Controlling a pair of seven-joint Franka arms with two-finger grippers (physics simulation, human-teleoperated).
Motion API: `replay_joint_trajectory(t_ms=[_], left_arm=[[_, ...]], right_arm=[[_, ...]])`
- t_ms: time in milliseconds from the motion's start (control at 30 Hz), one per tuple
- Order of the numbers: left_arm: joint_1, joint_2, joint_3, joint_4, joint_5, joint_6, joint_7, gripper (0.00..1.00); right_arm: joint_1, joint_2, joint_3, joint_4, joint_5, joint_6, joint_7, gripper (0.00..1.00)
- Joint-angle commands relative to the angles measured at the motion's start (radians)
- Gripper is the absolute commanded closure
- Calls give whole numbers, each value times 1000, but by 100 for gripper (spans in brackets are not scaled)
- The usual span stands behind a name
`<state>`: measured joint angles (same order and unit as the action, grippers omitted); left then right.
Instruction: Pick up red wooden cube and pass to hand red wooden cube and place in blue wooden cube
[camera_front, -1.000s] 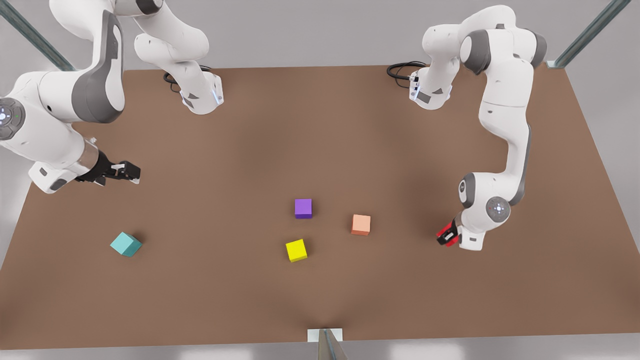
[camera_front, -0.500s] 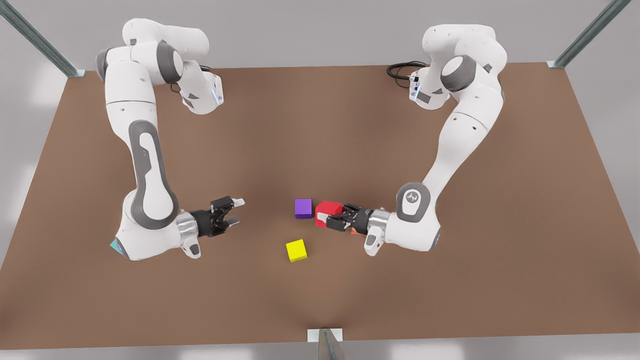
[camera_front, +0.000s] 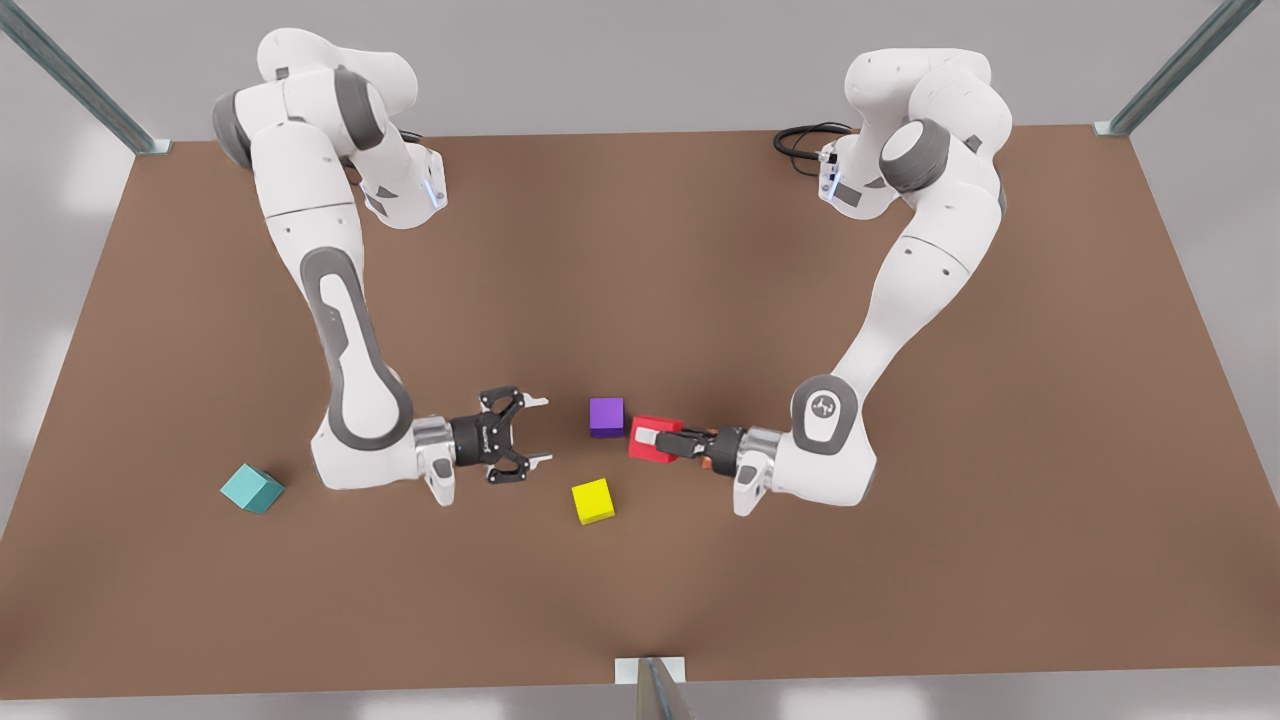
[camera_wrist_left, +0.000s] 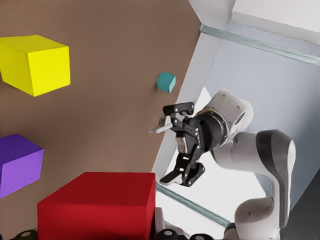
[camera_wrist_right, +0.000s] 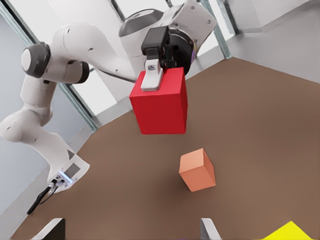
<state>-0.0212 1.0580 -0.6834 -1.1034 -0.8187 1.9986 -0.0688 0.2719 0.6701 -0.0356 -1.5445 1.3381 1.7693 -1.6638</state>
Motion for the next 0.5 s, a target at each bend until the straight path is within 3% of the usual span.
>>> replay_joint_trajectory(t_ms=[0, 467], left_arm=[[0, -1, -1, 0, -33, 35, 435, 59], [-16, -1, -1, 0, -68, 62, 373, 58]], right_arm=[[27, -1, 0, -14, 105, 177, -665, 0], [132, 12, 2, -8, 305, 191, -660, 0]])
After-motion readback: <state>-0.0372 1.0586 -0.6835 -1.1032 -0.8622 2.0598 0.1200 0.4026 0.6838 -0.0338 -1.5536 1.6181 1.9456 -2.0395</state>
